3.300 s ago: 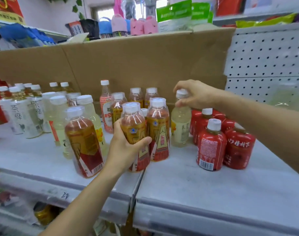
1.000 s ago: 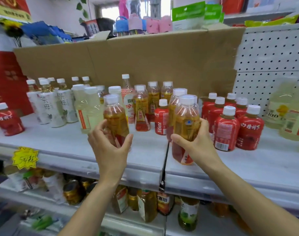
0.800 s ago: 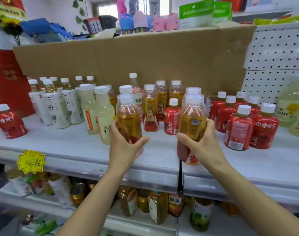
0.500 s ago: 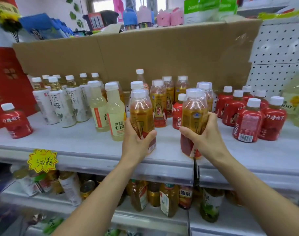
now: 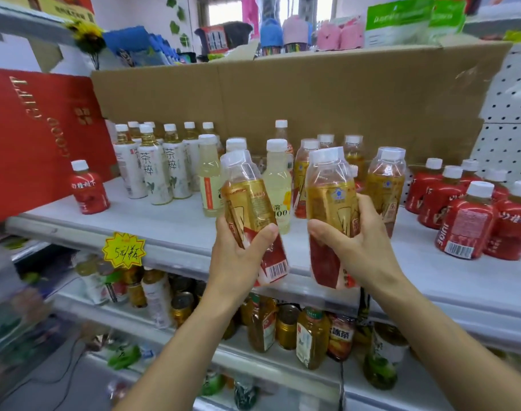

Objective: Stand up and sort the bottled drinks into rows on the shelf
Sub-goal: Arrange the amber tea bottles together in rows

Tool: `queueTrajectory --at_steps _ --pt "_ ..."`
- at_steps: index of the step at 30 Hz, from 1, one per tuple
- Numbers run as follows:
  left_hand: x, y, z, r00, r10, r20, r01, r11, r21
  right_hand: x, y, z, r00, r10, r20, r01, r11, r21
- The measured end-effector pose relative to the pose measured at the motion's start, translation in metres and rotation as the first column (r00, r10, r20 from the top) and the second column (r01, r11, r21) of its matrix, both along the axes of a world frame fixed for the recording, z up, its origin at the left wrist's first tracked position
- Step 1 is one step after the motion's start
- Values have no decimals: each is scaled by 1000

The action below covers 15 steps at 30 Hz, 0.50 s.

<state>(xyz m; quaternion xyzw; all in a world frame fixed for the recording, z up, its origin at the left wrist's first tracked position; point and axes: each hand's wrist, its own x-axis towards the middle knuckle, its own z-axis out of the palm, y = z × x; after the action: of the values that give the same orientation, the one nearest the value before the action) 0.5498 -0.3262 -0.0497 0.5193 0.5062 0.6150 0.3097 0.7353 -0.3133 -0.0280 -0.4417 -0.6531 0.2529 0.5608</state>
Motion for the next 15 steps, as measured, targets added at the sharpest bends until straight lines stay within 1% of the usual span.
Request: queueTrajectory --at_steps 2,7,12,15 --pt "-14 -6 -1 999 20 28 -19 999 -29 -11 -2 0 999 21 -33 -22 1000 -13" --pt "-54 -1 -4 998 48 43 -45 998 -48 -43 5 0 996 64 -67 -68 996 -57" --pt "-96 30 -3 1000 13 8 -13 999 -48 -82 22 -2 993 35 -116 -44 996 -75" --pt "-117 53 0 1000 -27 -14 26 999 -40 -107 36 -2 994 -1 -113 -9 996 -89"
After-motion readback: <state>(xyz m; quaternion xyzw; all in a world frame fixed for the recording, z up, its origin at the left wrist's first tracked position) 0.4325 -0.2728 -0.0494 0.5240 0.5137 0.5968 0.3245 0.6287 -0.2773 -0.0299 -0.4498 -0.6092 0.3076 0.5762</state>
